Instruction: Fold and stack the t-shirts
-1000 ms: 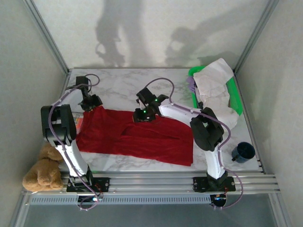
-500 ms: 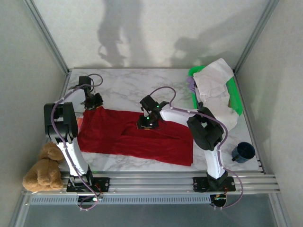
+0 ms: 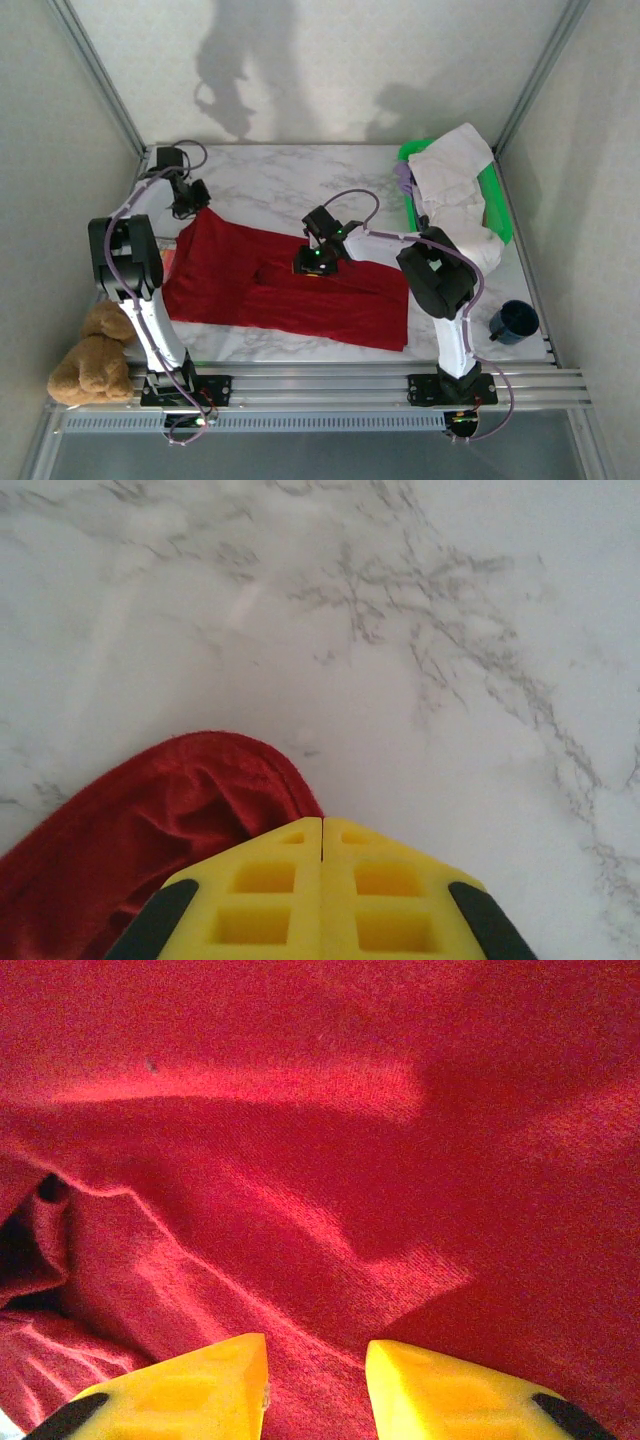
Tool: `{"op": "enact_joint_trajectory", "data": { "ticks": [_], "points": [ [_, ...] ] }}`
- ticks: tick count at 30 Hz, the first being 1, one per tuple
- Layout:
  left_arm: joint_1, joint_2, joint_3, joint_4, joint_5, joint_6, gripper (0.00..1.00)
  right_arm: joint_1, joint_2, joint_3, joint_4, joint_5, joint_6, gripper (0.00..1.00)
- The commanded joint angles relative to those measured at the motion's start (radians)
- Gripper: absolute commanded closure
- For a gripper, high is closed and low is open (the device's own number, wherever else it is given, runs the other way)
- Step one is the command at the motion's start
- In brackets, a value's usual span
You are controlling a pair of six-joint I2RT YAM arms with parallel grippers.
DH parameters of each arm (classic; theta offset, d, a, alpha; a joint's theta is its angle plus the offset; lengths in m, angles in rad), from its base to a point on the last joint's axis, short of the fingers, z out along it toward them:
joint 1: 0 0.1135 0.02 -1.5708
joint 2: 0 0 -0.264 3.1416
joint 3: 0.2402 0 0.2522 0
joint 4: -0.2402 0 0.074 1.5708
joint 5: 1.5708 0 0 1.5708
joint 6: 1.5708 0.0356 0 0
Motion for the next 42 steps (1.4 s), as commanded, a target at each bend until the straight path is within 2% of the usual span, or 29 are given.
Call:
{"op": "enact_joint_trajectory", "data": {
  "ticks": [1,8,10,12,13,16,18,20,22,23,24,25,26,33,39,42],
  "points": [
    [0.018,0.061,0.050,-0.045,-0.017,-0.030,1.00,-0.016,0.031,-0.040,-0.054,0.036,0.010,0.65],
    [0.030,0.093,0.042,-0.018,-0.030,-0.013,0.98,-0.021,0.002,-0.037,-0.074,0.055,0.000,0.65],
    [0.030,0.112,0.075,-0.049,-0.015,0.012,0.87,-0.023,-0.011,-0.037,-0.081,0.054,-0.004,0.65],
    [0.031,0.096,0.079,-0.059,-0.003,0.014,0.63,-0.022,-0.037,-0.037,-0.092,0.054,-0.010,0.65],
    [0.029,0.073,0.070,-0.054,-0.006,0.010,0.58,-0.022,-0.050,-0.037,-0.098,0.056,-0.012,0.65],
    [0.030,-0.020,0.030,-0.042,-0.044,-0.006,0.48,-0.023,-0.101,-0.033,-0.133,0.070,-0.025,0.64],
    [0.030,-0.071,0.017,-0.067,-0.087,-0.015,0.45,-0.023,-0.134,-0.029,-0.170,0.089,-0.038,0.64],
    [0.025,-0.109,-0.007,-0.091,-0.087,-0.023,0.46,-0.026,-0.159,-0.026,-0.207,0.105,-0.052,0.64],
    [0.009,-0.157,-0.059,-0.098,-0.083,-0.030,0.51,-0.029,-0.185,-0.036,-0.232,0.119,-0.064,0.64],
    [-0.003,-0.185,-0.089,-0.096,-0.082,-0.037,0.62,-0.029,-0.197,-0.047,-0.238,0.127,-0.068,0.64],
    [-0.014,-0.210,-0.121,-0.091,-0.080,-0.046,0.81,-0.029,-0.209,-0.063,-0.239,0.129,-0.071,0.64],
    [-0.025,-0.230,-0.149,-0.083,-0.080,-0.054,0.96,-0.059,-0.217,-0.080,-0.233,0.123,-0.076,0.65],
    [-0.040,-0.247,-0.177,-0.077,-0.078,-0.063,1.00,-0.069,-0.226,-0.098,-0.228,0.115,-0.078,0.66],
    [-0.112,-0.309,-0.350,-0.067,-0.103,-0.106,1.00,-0.123,-0.244,-0.180,-0.220,0.103,-0.066,0.90],
    [-0.145,-0.310,-0.496,-0.003,-0.080,-0.140,1.00,-0.160,-0.241,-0.248,-0.195,0.102,-0.031,0.99],
    [-0.159,-0.288,-0.530,0.027,-0.079,-0.149,1.00,-0.181,-0.231,-0.279,-0.184,0.098,0.005,1.00]
  ]
}}
